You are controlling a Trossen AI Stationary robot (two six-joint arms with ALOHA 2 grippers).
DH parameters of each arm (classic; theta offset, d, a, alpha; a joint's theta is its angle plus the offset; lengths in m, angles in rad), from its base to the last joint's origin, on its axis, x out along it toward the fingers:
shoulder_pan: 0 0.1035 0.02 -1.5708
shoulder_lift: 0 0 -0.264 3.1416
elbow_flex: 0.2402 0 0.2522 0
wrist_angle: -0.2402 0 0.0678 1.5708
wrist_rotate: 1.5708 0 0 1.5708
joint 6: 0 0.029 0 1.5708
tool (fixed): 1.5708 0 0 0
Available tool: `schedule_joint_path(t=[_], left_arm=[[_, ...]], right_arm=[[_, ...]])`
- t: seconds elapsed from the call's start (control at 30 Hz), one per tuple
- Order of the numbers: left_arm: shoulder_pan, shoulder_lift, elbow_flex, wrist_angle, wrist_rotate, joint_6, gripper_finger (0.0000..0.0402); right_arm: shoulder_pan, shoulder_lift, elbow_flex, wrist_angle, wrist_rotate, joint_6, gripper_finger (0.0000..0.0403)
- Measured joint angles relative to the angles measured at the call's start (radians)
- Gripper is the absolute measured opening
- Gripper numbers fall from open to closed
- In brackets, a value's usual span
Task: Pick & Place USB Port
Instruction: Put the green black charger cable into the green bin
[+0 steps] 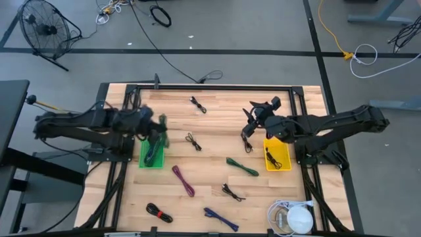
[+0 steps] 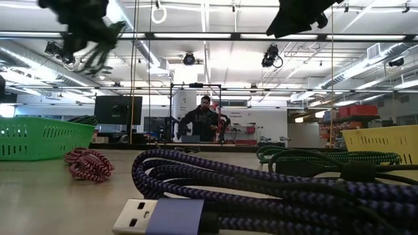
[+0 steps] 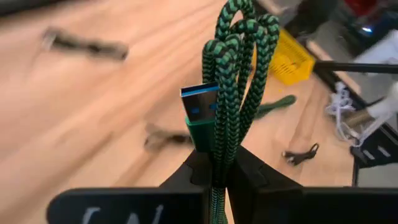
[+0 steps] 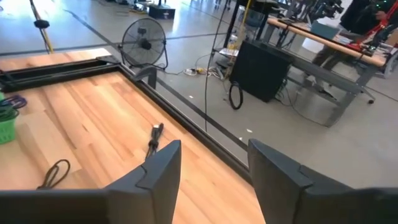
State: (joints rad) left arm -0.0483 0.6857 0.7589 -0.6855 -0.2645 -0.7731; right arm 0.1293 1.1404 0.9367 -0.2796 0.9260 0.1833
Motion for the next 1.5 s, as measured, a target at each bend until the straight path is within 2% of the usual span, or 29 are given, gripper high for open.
schedule_joint_path(t=[0.3,0.57,0.7,1.03,1.4,1.5], left_arm=[[-0.182,-0.003,0.000,-0.313,-0.094,-0.380,0.0023],[-0.250,0.075,0.000,-0.391,-0.145,-0.507,0.0023],[-0.271,0.146,0.000,-0.433,-0.120,-0.581,0.0023],[-0.288,0.288,0.000,-0.448,-0.076,-0.631,0.0023],[-0.288,0.378,0.000,-0.452,-0.048,-0.662,0.0023],[-0.288,0.402,0.000,-0.453,-0.046,-0.677,0.0045]], right_arm=[[-0.030,0.000,0.000,0.000,-0.022,-0.007,0.0176],[-0.031,0.000,0.000,-0.006,-0.027,-0.010,0.0176],[-0.031,0.000,0.000,-0.008,-0.027,-0.012,0.0176],[-0.031,0.000,0.000,-0.009,-0.027,-0.013,0.0176],[-0.031,0.001,0.000,-0.015,-0.029,-0.012,0.0176],[-0.031,0.001,0.000,-0.014,-0.029,-0.012,0.0176]])
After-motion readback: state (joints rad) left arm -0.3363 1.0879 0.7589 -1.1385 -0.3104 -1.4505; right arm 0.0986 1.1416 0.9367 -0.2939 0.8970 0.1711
